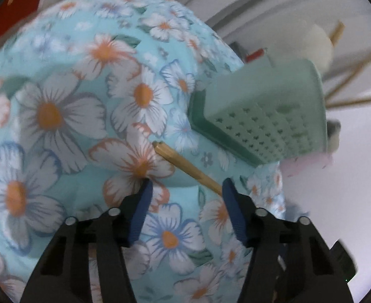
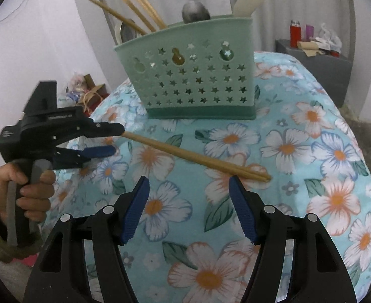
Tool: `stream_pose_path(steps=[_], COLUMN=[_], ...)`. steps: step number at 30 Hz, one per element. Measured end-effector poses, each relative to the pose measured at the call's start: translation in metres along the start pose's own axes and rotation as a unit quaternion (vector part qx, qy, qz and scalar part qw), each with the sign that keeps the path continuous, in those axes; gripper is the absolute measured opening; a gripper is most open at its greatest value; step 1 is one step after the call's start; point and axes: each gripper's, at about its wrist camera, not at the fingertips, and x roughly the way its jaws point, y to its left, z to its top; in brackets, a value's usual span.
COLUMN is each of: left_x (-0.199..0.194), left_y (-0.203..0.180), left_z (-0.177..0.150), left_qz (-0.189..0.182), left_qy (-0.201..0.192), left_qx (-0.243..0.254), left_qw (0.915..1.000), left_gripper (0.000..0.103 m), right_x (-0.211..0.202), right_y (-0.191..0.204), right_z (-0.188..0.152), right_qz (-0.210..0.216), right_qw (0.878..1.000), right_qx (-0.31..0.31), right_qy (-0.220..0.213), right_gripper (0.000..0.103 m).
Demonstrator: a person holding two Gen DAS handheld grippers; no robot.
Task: Organize utensils
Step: 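Move both grippers back down toward the last two chopsticks on the sheet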
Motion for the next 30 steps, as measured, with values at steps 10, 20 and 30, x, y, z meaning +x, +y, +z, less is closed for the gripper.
stream_pose_path(steps=[10, 20, 30], left_x=[0.011, 0.026, 0.003], left_y=[0.034, 0.037, 0.032], left_z=[0.009, 0.019, 0.002], left_qz=[-0.073, -0.071, -0.075], left_qy=[0.015, 0.007, -0.001], left_qx=[-0.134, -0.171, -0.155], left_qw=[0.9882, 0.9828, 0.9850], left_gripper=[0.031, 0.012, 0.011], right_x=[0.007, 0.008, 0.005], right_y=[-0.011, -0.007, -0.009], right_z=[-0.003, -0.005, -0.004], right_qz=[0.018, 0.025, 0.024], right_qw=[0.999, 0.999, 0.999], right_qx=[0.035, 0.036, 0.039], right_qy=[0.017, 0.022, 0.020], right_gripper=[0.062, 0.062, 0.062])
